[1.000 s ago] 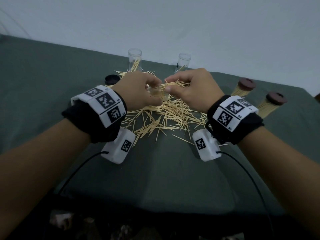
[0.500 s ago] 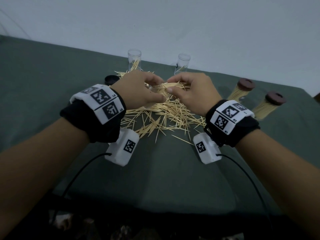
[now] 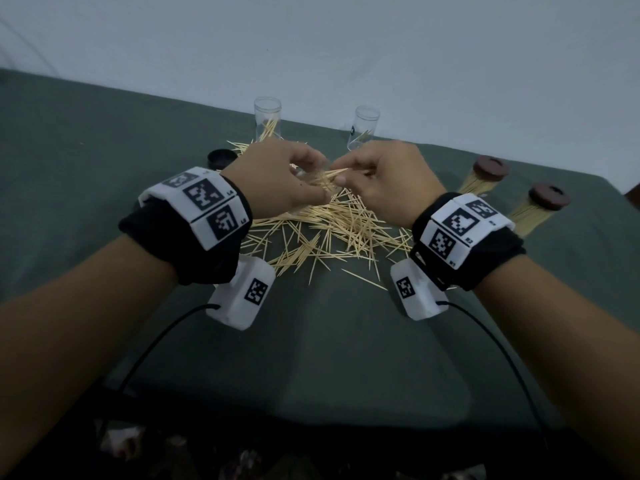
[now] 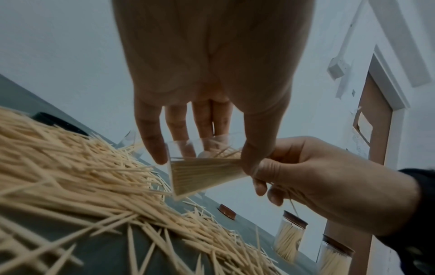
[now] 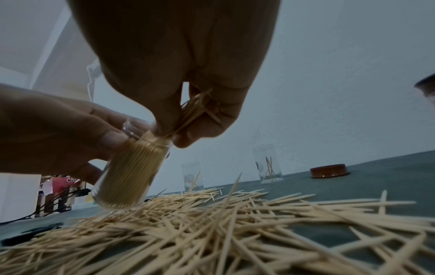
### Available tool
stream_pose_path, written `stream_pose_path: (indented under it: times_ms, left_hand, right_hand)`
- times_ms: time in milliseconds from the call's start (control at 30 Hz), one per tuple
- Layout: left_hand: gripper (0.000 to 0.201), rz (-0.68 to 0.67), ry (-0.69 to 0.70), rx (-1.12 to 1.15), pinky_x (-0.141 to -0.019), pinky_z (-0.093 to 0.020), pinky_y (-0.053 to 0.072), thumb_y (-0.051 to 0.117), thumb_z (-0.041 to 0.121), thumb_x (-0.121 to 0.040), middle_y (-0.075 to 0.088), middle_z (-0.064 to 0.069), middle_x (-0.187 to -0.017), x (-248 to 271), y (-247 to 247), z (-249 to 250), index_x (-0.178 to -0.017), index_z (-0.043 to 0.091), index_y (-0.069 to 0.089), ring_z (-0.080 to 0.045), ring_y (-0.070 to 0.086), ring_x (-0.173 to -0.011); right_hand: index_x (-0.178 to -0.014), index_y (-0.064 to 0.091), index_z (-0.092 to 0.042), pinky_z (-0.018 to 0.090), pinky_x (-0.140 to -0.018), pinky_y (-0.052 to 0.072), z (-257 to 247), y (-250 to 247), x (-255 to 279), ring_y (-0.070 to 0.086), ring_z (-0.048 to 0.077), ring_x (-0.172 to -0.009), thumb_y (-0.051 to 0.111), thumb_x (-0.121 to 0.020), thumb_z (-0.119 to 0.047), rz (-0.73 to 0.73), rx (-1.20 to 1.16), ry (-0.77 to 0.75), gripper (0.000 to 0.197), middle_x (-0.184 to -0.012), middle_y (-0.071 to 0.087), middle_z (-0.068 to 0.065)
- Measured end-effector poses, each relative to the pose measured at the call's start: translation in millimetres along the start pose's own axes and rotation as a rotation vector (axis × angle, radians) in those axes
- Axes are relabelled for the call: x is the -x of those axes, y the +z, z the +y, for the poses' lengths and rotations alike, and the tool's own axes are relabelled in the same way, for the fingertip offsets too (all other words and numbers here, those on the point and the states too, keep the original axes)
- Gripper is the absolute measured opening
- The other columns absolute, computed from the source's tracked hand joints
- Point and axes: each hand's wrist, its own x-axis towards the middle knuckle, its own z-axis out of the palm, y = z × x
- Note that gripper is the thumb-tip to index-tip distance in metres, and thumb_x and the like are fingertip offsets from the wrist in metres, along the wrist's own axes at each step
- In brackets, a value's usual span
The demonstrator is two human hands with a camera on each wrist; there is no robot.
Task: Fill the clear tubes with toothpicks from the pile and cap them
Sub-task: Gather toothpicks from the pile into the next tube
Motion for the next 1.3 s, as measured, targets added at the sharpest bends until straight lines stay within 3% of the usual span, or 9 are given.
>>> stream_pose_path:
  times_ms: [100,333,467,667,833,967,1067,1200,1300]
  left_hand:
    - [0.051,-0.012,0.006,0.011,-0.087,-0.024,0.051,0.081,0.04,-0.074,0.066,0.019,-0.102,-1,2,0,-0.121,0.029,0.065,-0.005,0.064,-0.099]
    - [0.048,-0.032,0.031,-0.003,-0.09,-0.024,0.049,0.079,0.044,-0.074,0.067,0.016,-0.105,0,4,0,-0.118,0.03,0.066,-0.004,0.063,-0.101]
    - [0.052,-0.028,0.012,-0.023,-0.093,-0.03,0.05,0.08,0.044,-0.073,0.067,0.015,-0.108,-2,4,-2,-0.122,0.031,0.064,-0.006,0.063,-0.102]
    - [0.057,-0.035,0.002,-0.034,-0.096,-0.035,0.051,0.08,0.048,-0.072,0.067,0.015,-0.109,-3,5,-3,-0.123,0.029,0.064,-0.006,0.064,-0.103]
    - [0.055,-0.024,-0.005,-0.026,-0.091,-0.028,0.05,0.08,0.044,-0.075,0.067,0.013,-0.11,-2,2,-4,-0.124,0.027,0.063,-0.006,0.063,-0.102]
    - [0.056,-0.006,-0.008,-0.025,-0.095,-0.031,0.05,0.079,0.045,-0.076,0.065,0.012,-0.114,-2,1,-4,-0.126,0.026,0.063,-0.007,0.063,-0.103]
    - [0.059,-0.014,-0.005,-0.024,-0.095,-0.032,0.051,0.079,0.045,-0.075,0.065,0.012,-0.114,-2,3,-5,-0.127,0.024,0.062,-0.007,0.063,-0.104]
    - [0.058,-0.049,0.003,-0.05,-0.098,-0.033,0.05,0.079,0.046,-0.074,0.066,0.014,-0.113,-2,6,-5,-0.126,0.028,0.063,-0.006,0.063,-0.104]
    - [0.054,-0.063,0.011,-0.048,-0.097,-0.035,0.05,0.079,0.046,-0.073,0.068,0.014,-0.108,-2,4,-3,-0.122,0.03,0.065,-0.007,0.064,-0.102]
  right_hand:
    - [-0.094,0.076,-0.028,0.009,-0.062,0.042,-3,-1,1,0.06,0.002,-0.07,0.076,-0.082,-0.025,0.064,-0.081,0.016,0.012,-0.081,0.069,-0.01]
    - [-0.103,0.076,-0.024,0.027,-0.077,0.042,-3,4,2,0.054,0.013,-0.081,0.068,-0.088,-0.028,-0.016,0.063,-0.138,0.017,-0.086,0.06,-0.002]
    - [-0.114,0.071,-0.023,0.022,-0.078,0.037,-1,5,3,0.049,0.011,-0.088,0.062,-0.094,-0.022,-0.084,0.096,-0.119,0.022,-0.094,0.051,-0.004]
    - [-0.102,0.074,-0.03,0.018,-0.078,0.047,0,2,1,0.058,-0.001,-0.081,0.072,-0.085,-0.021,0.039,-0.027,-0.046,0.019,-0.091,0.064,-0.014]
    - [-0.113,0.069,-0.034,0.02,-0.082,0.041,-1,-6,3,0.051,-0.004,-0.089,0.065,-0.088,-0.029,-0.135,-0.004,-0.019,0.025,-0.102,0.057,-0.017]
    - [-0.112,0.071,-0.032,0.025,-0.089,0.046,-2,-7,4,0.056,0.006,-0.098,0.067,-0.088,-0.022,-0.132,0.043,-0.021,0.026,-0.105,0.059,-0.012]
    - [-0.111,0.073,-0.026,0.022,-0.083,0.048,-3,-6,3,0.059,0.008,-0.089,0.062,-0.092,-0.013,-0.125,0.054,-0.028,0.026,-0.1,0.063,-0.007]
    - [-0.106,0.075,-0.024,0.002,-0.067,0.038,-6,-6,4,0.058,0.003,-0.072,0.071,-0.087,-0.018,-0.05,0.058,-0.025,0.021,-0.082,0.067,-0.011]
    - [-0.1,0.077,-0.025,0.006,-0.062,0.045,-7,-6,5,0.062,0.002,-0.066,0.074,-0.084,-0.017,-0.009,-0.008,-0.025,0.019,-0.075,0.065,-0.014]
